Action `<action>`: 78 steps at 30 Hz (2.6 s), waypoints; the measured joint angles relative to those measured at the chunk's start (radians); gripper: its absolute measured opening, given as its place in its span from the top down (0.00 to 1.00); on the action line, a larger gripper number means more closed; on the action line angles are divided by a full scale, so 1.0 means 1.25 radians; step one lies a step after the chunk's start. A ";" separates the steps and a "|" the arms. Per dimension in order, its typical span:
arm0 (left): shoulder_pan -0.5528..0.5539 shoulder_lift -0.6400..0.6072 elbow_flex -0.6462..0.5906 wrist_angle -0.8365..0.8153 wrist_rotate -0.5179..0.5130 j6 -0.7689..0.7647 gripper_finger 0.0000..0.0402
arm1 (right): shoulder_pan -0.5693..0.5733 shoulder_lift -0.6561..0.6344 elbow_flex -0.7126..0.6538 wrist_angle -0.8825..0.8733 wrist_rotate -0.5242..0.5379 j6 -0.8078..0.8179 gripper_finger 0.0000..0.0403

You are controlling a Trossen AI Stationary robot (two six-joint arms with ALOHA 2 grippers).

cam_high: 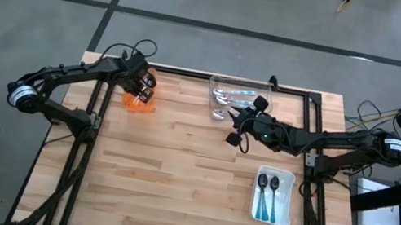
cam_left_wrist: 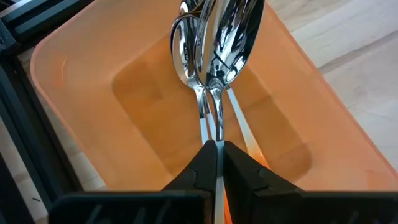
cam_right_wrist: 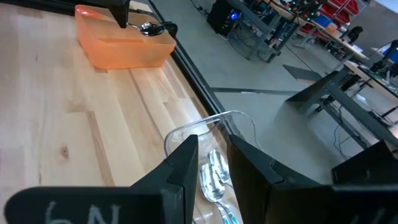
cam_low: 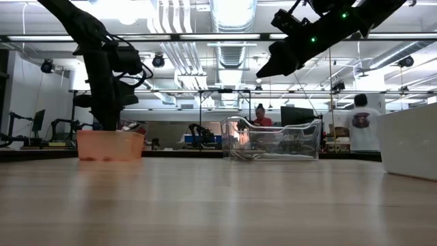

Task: Sort silverware by color (type)
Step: Put the orange spoon into the orange bin

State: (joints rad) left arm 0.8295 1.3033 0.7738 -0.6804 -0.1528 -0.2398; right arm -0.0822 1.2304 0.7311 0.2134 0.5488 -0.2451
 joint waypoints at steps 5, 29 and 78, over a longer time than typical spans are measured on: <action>0.000 0.000 0.000 0.005 -0.001 0.000 1.00 | 0.000 0.000 0.000 0.000 0.000 0.001 0.81; -0.163 -0.081 0.102 -0.034 -0.022 -0.058 1.00 | 0.000 0.001 0.000 0.000 -0.001 -0.001 0.81; -0.044 0.011 0.157 -0.067 -0.036 -0.044 1.00 | 0.001 0.001 0.000 0.000 -0.008 -0.002 0.81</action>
State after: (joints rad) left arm 0.7746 1.3171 0.9695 -0.7638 -0.1977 -0.2949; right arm -0.0814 1.2312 0.7315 0.2137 0.5392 -0.2470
